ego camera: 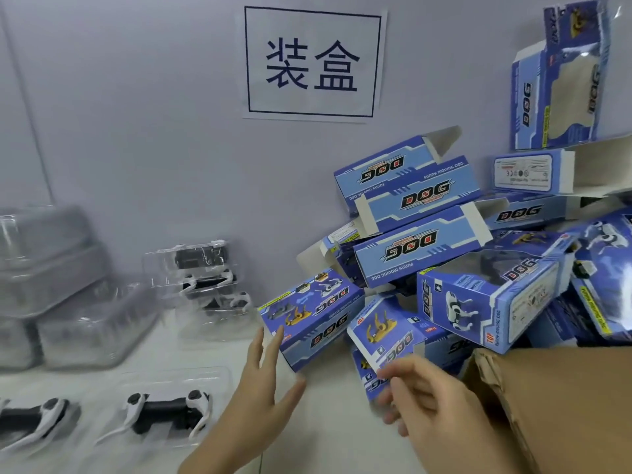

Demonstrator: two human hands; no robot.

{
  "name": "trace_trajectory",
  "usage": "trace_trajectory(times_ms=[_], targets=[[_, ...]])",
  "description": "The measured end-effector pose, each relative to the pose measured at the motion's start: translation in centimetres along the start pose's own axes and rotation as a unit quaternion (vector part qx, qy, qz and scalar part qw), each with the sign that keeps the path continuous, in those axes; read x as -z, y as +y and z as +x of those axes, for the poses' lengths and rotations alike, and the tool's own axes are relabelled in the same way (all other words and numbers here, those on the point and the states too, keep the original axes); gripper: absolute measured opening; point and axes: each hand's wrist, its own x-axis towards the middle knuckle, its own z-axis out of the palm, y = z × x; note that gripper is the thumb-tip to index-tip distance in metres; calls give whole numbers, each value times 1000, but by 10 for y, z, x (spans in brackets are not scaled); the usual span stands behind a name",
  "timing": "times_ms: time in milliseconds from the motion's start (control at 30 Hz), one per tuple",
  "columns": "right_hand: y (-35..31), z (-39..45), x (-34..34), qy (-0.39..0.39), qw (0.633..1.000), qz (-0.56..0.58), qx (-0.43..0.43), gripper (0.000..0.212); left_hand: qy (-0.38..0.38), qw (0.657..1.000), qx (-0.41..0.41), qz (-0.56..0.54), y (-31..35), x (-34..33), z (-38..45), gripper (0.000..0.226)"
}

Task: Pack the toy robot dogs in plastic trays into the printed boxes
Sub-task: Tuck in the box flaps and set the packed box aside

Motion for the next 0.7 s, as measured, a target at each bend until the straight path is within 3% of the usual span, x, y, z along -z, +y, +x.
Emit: trace_trajectory(times_ms=[100,233,333,533,700], targets=[[5,28,-33,-70,996,-52,-33,20,-18,997,-16,73,-3,-5,0,86],[14,61,-69,-112,988,38,-104,47,5,990,-29,140,3,-7,0,73],[27,71,-90,-65,975,154,-147,69,53,982,-67,171,8,-6,0,58],[27,73,-120,47,972,214,-80,88,99,964,-134,209,20,-9,-5,36],[9,73,-117,63,953,267,-129,95,219,955,-147,136,30,8,-2,29]])
